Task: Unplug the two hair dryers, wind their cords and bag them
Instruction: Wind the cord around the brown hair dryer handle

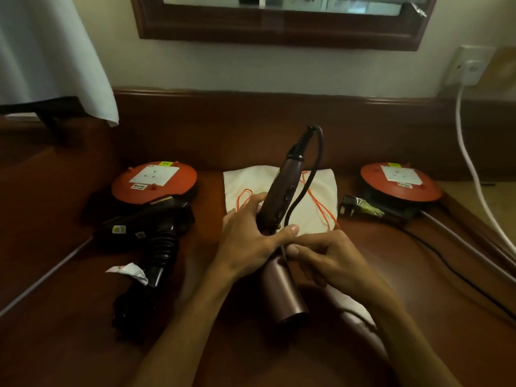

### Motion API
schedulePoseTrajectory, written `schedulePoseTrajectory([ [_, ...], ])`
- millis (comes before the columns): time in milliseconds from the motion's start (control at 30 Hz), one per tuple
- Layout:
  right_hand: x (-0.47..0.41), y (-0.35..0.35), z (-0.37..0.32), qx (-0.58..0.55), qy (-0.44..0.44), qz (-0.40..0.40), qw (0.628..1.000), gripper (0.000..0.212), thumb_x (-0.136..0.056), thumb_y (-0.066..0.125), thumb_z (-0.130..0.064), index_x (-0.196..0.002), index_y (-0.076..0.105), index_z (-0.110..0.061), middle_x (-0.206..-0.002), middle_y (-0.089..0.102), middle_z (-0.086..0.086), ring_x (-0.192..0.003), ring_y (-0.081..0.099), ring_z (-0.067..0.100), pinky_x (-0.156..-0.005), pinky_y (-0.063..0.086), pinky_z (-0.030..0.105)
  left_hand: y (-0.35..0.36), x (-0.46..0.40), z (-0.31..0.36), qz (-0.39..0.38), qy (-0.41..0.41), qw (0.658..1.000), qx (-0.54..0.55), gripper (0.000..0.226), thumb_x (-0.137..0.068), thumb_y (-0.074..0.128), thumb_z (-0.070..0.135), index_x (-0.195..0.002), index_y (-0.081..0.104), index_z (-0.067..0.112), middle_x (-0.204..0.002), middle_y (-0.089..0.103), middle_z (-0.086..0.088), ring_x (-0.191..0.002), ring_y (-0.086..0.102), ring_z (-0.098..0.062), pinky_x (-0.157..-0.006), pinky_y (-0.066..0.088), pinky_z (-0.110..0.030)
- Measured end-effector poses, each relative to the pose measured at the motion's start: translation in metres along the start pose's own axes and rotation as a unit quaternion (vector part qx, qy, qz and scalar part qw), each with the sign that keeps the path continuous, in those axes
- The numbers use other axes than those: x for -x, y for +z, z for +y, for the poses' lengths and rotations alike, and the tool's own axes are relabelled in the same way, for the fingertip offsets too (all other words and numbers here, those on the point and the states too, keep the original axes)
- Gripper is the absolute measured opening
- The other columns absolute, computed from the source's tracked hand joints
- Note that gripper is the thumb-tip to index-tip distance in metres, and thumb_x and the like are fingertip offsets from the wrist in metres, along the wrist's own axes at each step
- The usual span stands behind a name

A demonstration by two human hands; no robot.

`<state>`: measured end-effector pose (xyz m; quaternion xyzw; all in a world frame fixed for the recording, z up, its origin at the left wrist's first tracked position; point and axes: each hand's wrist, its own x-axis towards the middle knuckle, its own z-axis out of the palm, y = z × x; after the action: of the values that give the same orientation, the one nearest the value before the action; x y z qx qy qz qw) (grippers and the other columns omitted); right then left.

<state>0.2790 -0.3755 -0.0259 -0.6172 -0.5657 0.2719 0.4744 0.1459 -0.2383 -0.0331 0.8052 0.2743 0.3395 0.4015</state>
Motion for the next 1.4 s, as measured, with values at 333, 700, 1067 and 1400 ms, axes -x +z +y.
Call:
schedulePoseTrajectory([
  [333, 0.009, -0.016, 0.018, 0.072, 0.064, -0.017, 0.995, 0.014, -0.092, 0.071, -0.026, -0.08, 0.075, -0.018, -0.063, 0.068, 0.007, -0.053, 0.059, 0.012, -0.052, 0.045, 0.029, 0.003, 0.004, -0.004, -0.001, 0.056, 0.998, -0.019, 0.047, -0.081, 0.074, 0.045, -0.123, 0.053, 0.04, -0.105, 0.063, 0.037, -0.104, 0.059, 0.01, -0.113, 0.035, -0.065],
  [700, 0.009, -0.016, 0.02, 0.086, 0.119, 0.019, 0.989, 0.033, -0.09, 0.071, -0.039, -0.077, 0.076, -0.008, -0.053, 0.062, 0.004, -0.046, 0.05, 0.009, -0.048, 0.038, 0.024, 0.003, 0.006, 0.004, -0.045, 0.089, 0.986, -0.132, 0.073, -0.087, 0.056, 0.056, -0.155, 0.035, 0.041, -0.138, 0.06, 0.008, -0.134, 0.045, -0.004, -0.125, -0.016, -0.044],
  [1067, 0.042, -0.067, 0.006, 0.014, 0.282, -0.111, 0.953, 0.028, -0.096, 0.065, -0.022, -0.087, 0.068, 0.004, -0.064, 0.048, 0.011, -0.056, 0.043, 0.021, -0.051, 0.044, 0.032, -0.007, 0.002, 0.001, -0.101, 0.072, 0.991, -0.059, 0.045, -0.084, 0.067, 0.055, -0.115, 0.049, 0.027, -0.118, 0.07, 0.018, -0.123, 0.055, 0.006, -0.124, -0.014, -0.031],
  [1400, -0.002, -0.092, -0.013, 0.112, 0.232, -0.001, 0.966, 0.01, -0.094, 0.062, -0.001, -0.084, 0.063, -0.004, -0.067, 0.051, 0.009, -0.05, 0.044, 0.012, -0.047, 0.038, 0.024, -0.009, 0.01, 0.013, -0.154, 0.101, 0.977, -0.104, 0.049, -0.079, 0.082, 0.047, -0.125, 0.066, 0.041, -0.135, 0.05, 0.015, -0.133, 0.026, 0.008, -0.123, -0.015, -0.04],
])
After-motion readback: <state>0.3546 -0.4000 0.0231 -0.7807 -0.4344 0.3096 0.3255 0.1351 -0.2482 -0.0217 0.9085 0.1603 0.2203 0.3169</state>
